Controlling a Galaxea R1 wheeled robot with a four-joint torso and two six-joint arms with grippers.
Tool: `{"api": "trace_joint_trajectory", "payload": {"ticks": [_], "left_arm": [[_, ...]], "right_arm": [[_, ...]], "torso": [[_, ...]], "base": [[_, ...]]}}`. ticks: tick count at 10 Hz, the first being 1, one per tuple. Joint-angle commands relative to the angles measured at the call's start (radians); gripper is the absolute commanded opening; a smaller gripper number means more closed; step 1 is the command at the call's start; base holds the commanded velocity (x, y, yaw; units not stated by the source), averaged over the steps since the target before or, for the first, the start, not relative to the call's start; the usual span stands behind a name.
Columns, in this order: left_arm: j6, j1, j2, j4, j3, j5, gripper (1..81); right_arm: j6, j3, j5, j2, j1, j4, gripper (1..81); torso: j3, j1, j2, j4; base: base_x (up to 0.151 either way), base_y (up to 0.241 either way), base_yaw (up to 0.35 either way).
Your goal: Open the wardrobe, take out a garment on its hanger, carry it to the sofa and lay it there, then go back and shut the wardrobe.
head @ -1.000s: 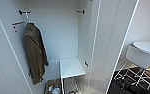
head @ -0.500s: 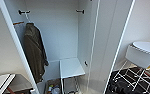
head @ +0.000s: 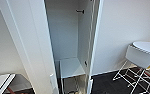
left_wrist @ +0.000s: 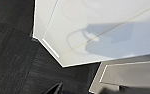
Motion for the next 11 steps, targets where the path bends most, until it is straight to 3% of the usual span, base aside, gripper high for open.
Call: {"api": "trace_joint_trajectory", "payload": {"ticks": [1, 4, 7, 9, 11], "left_arm": [[0.008, 0.057, 0.141, 0.168, -0.123, 0.016, 81.1], [0.012, 0.246, 0.246, 0.403, -0.151, -0.024, 81.1], [0.012, 0.404, 0.315, 0.505, -0.261, -0.179, 81.1], [0.015, 0.487, 0.391, 0.575, -0.344, -0.201, 81.1], [0.015, 0.536, 0.448, 0.626, -0.436, -0.264, 81.1]], "right_arm": [[0.0, -0.089, 0.01, 0.075, 0.053, -0.147, 81.1], [-0.003, -0.25, -0.021, 0.106, -0.133, -0.312, 81.1], [-0.012, -0.548, -0.02, 0.209, -0.351, -0.494, 81.1], [-0.012, -0.708, -0.018, 0.291, -0.472, -0.53, 81.1], [-0.016, -0.715, -0.02, 0.314, -0.575, -0.536, 81.1]], "torso": [[0.0, 0.0, 0.0, 0.0], [0.0, 0.0, 0.0, 0.0], [0.0, 0.0, 0.0, 0.0], [0.0, -0.001, 0.0, 0.0], [0.001, -0.001, 0.0, 0.0]], "base": [[0.0, 0.0, 0.0], [0.0, 0.0, 0.0], [0.0, 0.0, 0.0], [0.0, 0.0, 0.0], [0.0, 0.0, 0.0]]}}
